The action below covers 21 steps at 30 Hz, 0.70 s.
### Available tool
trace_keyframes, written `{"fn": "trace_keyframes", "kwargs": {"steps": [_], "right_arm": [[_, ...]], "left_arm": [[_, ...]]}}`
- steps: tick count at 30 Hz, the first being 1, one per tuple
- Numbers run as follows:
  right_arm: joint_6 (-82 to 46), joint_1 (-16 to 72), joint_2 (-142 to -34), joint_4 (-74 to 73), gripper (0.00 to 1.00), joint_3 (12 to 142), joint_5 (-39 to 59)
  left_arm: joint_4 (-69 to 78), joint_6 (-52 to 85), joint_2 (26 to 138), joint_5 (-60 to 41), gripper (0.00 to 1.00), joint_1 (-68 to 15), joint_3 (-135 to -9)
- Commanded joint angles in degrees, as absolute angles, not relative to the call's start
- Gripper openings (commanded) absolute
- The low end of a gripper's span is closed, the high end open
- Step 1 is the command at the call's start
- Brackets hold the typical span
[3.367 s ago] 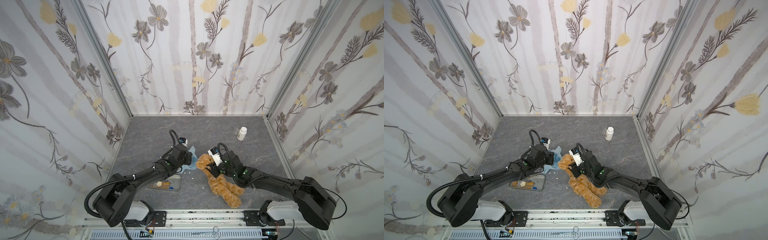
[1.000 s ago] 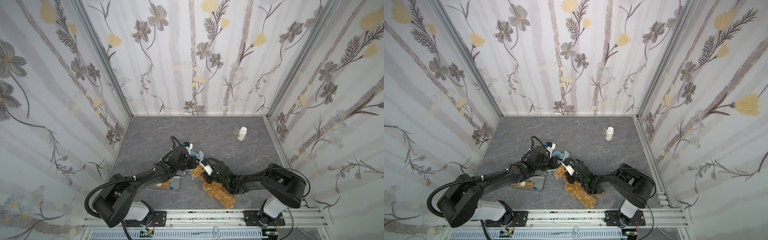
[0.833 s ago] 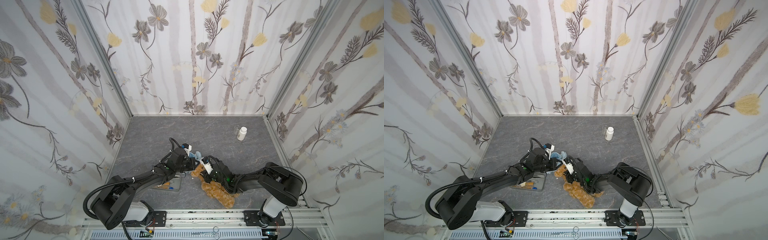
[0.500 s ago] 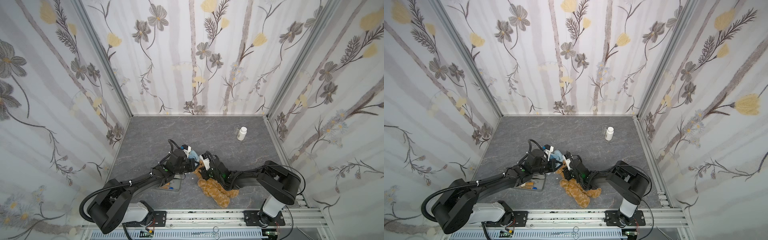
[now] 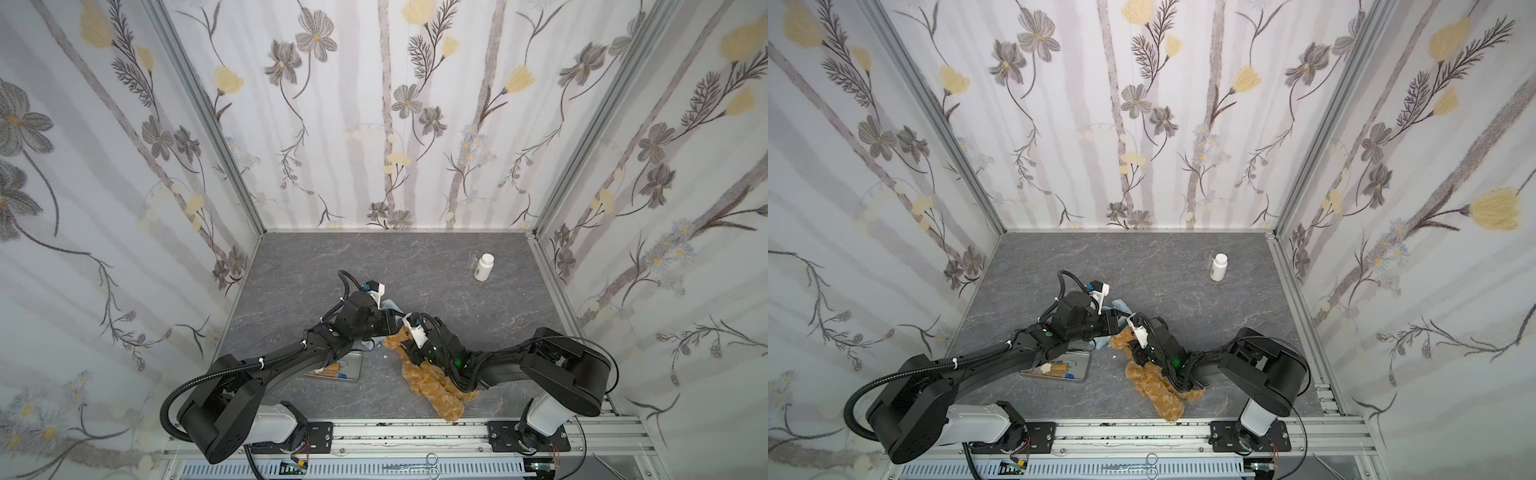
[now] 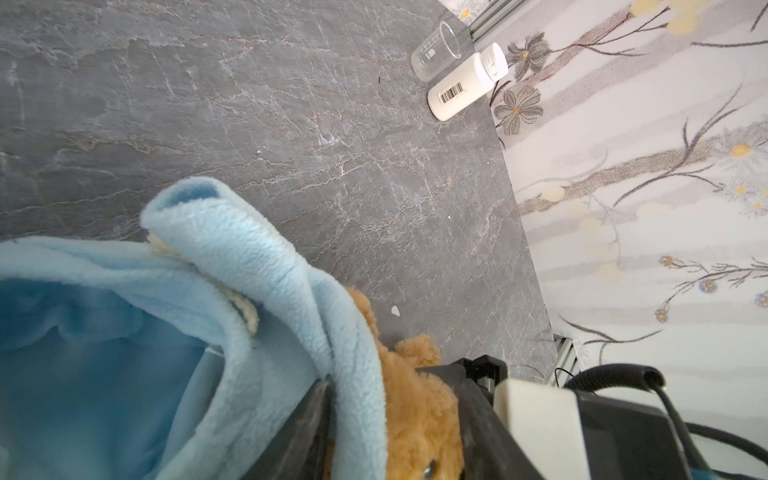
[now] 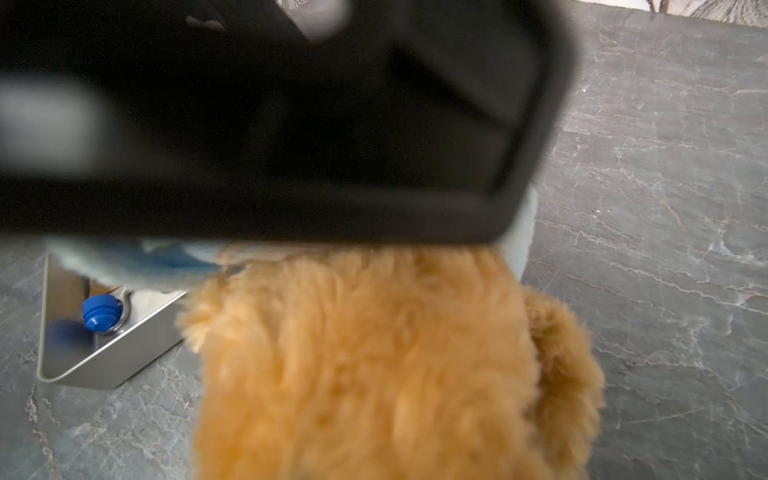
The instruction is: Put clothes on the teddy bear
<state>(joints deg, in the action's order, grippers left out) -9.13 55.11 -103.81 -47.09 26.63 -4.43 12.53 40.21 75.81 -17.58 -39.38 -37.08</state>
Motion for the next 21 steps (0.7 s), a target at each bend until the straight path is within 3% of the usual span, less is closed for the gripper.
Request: {"fn": "trace_keyframes", "kwargs": {"steps": [1, 11, 12, 14, 21], "right_arm": [[-4.7, 55.1, -104.3, -45.2, 0.44, 26.9, -6.4], [-4.8, 55.0, -101.3, -43.9, 0.67, 25.4, -4.9], [-4.9, 54.9, -100.8, -43.3, 0.8, 25.6, -4.7], [-5.4, 54.8, -99.9, -41.7, 0.88, 25.8, -4.2], [-8.1, 53.1, -95.5, -39.3, 0.99, 24.3, -1.3]], "left_arm": [[12.3, 37.4, 74.8, -16.7, 0.56, -38.4, -36.8], [7.3, 28.1, 77.3, -14.4, 0.66, -36.3, -39.5], [6.0, 26.8, 77.8, -13.8, 0.67, -36.3, -40.2], [3.7, 24.1, 78.6, -12.7, 0.71, -36.2, -41.6], [-3.3, 17.2, 80.1, -9.3, 0.75, -35.8, -45.7]]}}
